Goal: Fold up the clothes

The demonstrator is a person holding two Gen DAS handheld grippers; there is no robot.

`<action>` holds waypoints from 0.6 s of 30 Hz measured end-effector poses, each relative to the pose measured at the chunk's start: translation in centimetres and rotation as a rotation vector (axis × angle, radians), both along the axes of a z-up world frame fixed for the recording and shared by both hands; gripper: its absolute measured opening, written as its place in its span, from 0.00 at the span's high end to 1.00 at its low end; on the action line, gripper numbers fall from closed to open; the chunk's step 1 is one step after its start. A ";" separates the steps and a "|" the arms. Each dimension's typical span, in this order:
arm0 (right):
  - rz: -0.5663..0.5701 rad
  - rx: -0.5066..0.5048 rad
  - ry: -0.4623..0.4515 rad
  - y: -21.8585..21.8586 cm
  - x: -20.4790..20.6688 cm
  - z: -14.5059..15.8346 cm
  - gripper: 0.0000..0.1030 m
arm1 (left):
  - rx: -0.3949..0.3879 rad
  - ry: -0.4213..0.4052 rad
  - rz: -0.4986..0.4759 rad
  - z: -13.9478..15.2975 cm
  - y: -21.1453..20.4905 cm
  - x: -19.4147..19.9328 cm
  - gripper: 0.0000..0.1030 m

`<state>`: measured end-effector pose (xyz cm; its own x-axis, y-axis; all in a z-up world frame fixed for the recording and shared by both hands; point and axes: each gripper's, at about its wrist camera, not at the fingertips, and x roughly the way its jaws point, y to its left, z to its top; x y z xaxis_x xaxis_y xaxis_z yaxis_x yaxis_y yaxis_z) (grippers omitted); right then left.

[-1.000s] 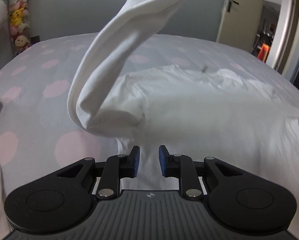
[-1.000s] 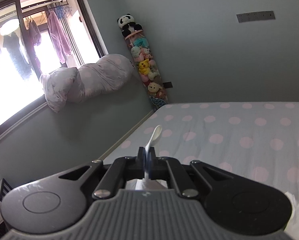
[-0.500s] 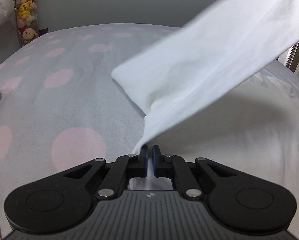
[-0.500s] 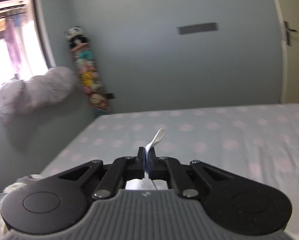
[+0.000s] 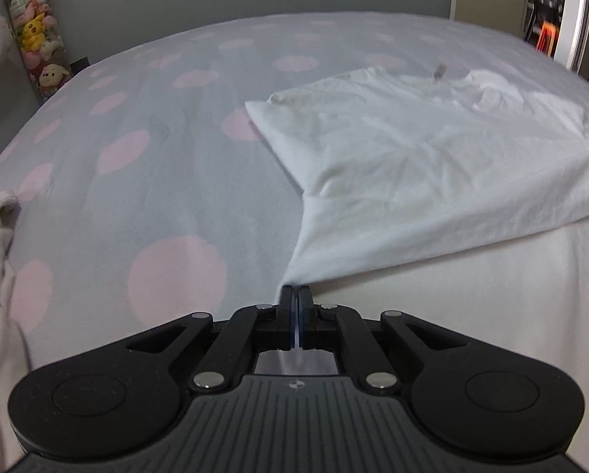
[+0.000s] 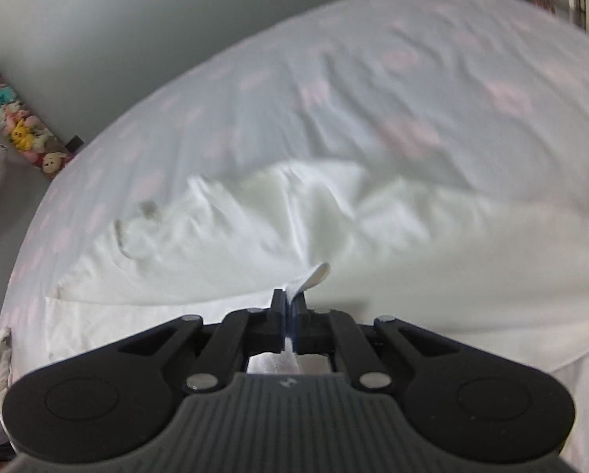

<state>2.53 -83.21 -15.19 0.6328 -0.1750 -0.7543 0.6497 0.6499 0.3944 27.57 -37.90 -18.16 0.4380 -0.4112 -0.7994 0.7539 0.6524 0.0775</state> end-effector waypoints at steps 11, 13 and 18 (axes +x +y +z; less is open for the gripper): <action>0.032 0.037 -0.026 1.1 -0.1 -2.6 0.96 | -0.080 0.077 0.043 5.4 -1.7 5.3 0.76; 0.048 0.032 -0.042 1.3 -0.1 -2.3 0.96 | -0.124 0.116 0.098 5.3 -3.0 7.7 0.74; 0.099 0.014 -0.058 1.6 0.1 -1.8 0.96 | -0.172 0.186 0.169 3.3 -6.3 12.2 0.74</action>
<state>2.59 -81.61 -17.02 0.6894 -0.0992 -0.7176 0.5581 0.7042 0.4388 39.76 -44.17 -14.83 0.3642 -0.4812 -0.7974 0.6243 0.7615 -0.1744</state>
